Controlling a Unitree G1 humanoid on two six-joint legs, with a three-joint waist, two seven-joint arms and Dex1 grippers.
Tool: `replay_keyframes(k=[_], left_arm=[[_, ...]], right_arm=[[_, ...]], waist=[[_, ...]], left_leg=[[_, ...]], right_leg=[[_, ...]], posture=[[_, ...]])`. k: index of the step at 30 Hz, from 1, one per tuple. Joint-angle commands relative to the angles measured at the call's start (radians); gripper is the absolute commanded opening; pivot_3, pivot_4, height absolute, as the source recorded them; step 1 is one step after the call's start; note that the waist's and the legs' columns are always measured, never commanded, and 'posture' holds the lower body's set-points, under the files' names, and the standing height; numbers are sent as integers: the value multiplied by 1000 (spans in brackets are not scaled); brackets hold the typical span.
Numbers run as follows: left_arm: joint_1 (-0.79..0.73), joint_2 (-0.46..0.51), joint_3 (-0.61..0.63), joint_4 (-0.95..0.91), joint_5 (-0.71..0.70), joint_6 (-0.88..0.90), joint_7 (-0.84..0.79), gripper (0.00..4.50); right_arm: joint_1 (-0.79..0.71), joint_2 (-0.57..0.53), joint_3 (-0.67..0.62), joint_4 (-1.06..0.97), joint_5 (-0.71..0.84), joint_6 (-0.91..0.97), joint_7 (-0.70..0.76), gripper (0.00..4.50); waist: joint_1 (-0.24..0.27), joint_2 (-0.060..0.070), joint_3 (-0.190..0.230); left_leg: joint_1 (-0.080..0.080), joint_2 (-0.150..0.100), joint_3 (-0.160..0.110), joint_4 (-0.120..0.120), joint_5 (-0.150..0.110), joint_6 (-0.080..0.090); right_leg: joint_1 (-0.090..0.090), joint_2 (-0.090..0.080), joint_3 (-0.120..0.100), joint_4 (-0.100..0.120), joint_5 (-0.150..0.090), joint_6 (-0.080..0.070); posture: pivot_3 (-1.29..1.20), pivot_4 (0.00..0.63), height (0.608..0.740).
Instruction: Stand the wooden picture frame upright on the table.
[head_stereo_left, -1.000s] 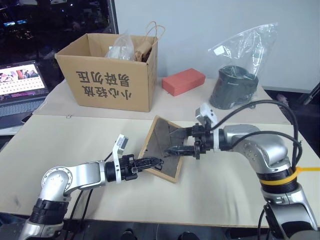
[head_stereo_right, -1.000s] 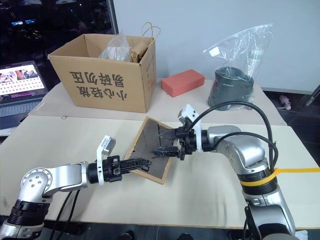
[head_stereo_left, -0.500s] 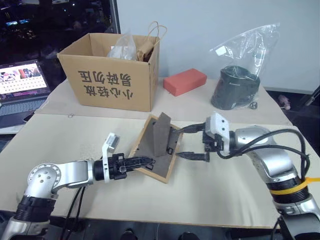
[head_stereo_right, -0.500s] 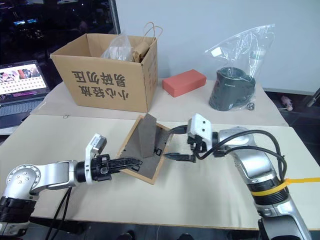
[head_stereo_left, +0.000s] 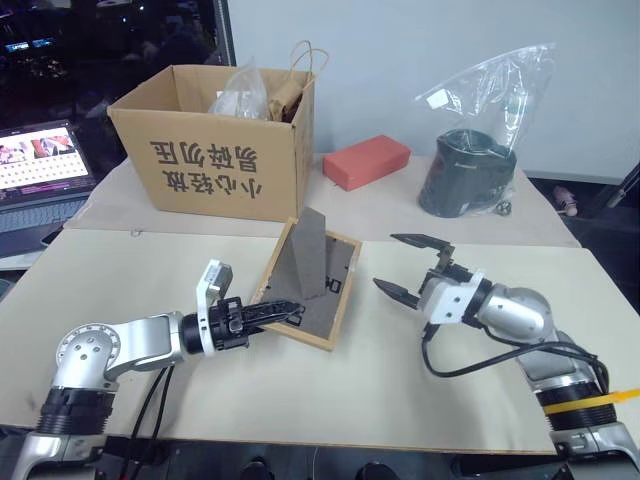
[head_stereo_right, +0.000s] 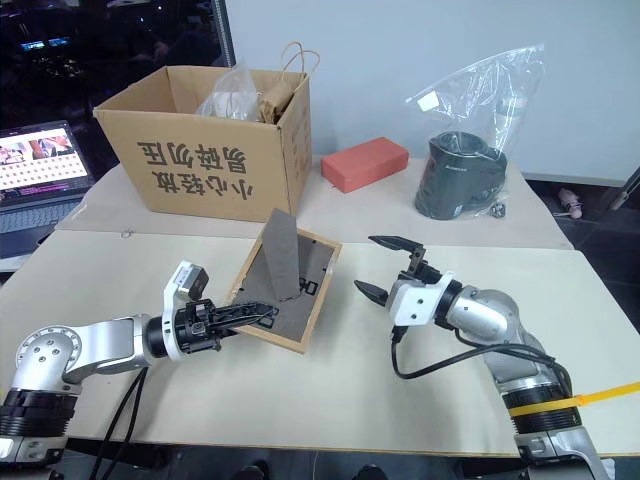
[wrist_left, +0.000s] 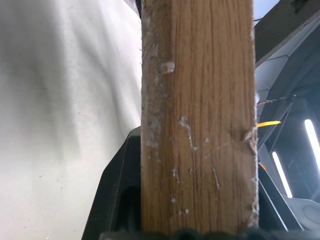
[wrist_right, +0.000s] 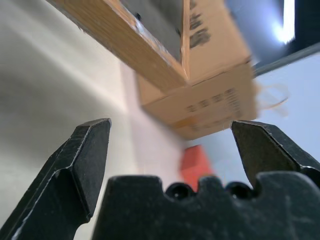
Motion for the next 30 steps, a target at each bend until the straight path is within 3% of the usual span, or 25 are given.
replay_keyframes(k=[1, 6, 9, 15, 20, 22, 25, 28, 30], left_arm=[[-27, -15, 19, -18, -24, 6, 0, 1153], [-36, -49, 15, -20, -24, -5, 41, 1153], [-35, -66, 2, -42, -24, -4, 57, 1153], [-10, -34, -48, -121, -24, 4, 72, 1153], [11, 2, -92, -151, -24, 7, 69, 1153], [9, 21, -99, -149, -24, 6, 66, 2178], [3, 68, -90, -144, -24, 18, 26, 3245], [-7, 122, -75, -112, -24, 18, 4, 4360], [-11, 151, -61, -89, -24, 17, -15, 4500]], right_arm=[[-11, 36, 10, -31, -121, -83, -156, 4465], [-43, 75, 46, -35, -147, -82, -207, 4465], [-57, 79, 59, -33, -144, -88, -217, 3771], [-51, 73, 64, -32, -168, -100, -251, 1757], [-45, 63, 57, -30, -178, -107, -270, 1642], [-44, 57, 52, -27, -177, -109, -274, 1638], [-41, 49, 48, -26, -181, -113, -286, 1313], [-38, 44, 45, -24, -184, -115, -299, 1262], [-37, 39, 43, -22, -186, -115, -306, 1250]], waist=[[0, 0, 0], [2, 0, 0], [2, 0, 0], [0, 0, 0], [0, 0, 0], [0, 0, 0], [0, 0, 0], [-2, 0, 0], [-1, 0, 0]], left_leg=[[0, 0, 0, 0, 0, 0], [1, 0, 0, 0, 2, 0], [1, 0, 0, 0, 2, 0], [1, 0, 0, 0, 2, 0], [3, 0, 0, 0, 2, 0], [3, 0, 0, 0, 2, 0], [4, 0, 0, 0, 2, 0], [5, 0, 0, 0, 2, 0], [6, 0, 0, 0, 2, 1]], right_leg=[[0, 0, 0, 0, 0, 0], [1, 0, 0, 2, 0, 0], [1, 0, 0, 2, 0, 0], [1, 0, 0, 3, 1, -1], [2, 0, 0, 3, 1, -1], [2, 0, 0, 3, 1, -1], [3, 0, 0, 2, 1, -1], [4, 0, 0, 3, 1, -1], [5, 0, 0, 3, 1, -1]], posture=[[0, 150, 740], [0, 150, 740], [0, 150, 740], [0, 150, 740], [0, 150, 740], [0, 150, 740], [0, 150, 740], [0, 150, 740], [0, 150, 740]])
